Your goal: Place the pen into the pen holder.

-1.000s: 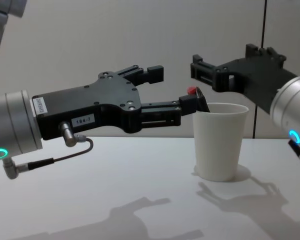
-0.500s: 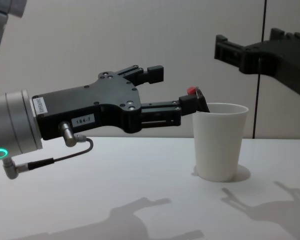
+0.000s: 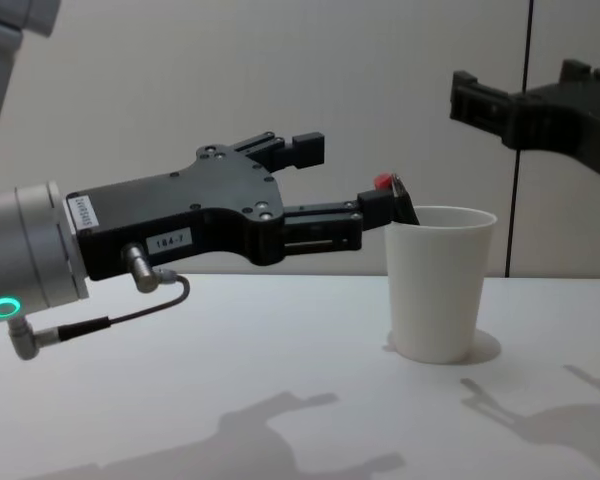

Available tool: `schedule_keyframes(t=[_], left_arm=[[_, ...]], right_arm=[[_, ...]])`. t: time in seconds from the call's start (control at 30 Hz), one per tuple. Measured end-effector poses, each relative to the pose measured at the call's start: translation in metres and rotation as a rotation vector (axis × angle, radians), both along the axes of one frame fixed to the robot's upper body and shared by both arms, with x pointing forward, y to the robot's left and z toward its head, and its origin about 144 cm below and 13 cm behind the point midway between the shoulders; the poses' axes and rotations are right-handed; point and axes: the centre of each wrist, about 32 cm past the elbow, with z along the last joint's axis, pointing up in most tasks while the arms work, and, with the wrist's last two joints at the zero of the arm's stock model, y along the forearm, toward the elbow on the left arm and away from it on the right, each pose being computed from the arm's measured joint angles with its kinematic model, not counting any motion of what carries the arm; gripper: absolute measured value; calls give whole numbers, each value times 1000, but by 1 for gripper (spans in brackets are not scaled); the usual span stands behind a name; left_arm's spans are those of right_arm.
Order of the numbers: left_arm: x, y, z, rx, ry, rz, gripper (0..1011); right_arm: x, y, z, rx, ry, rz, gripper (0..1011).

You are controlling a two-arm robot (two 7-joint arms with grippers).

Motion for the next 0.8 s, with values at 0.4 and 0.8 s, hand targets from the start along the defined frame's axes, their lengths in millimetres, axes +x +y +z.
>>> schedule_keyframes(t=[0.4,0.8], left_arm=[[-6,-9,-4,-7,40,141,1000],[-12,-18,-7,-10,77,301,1000]], right_arm=[[0,-29,-18,-2,112,22,1001],[-1,-59,-32,-3,218,35,1001]])
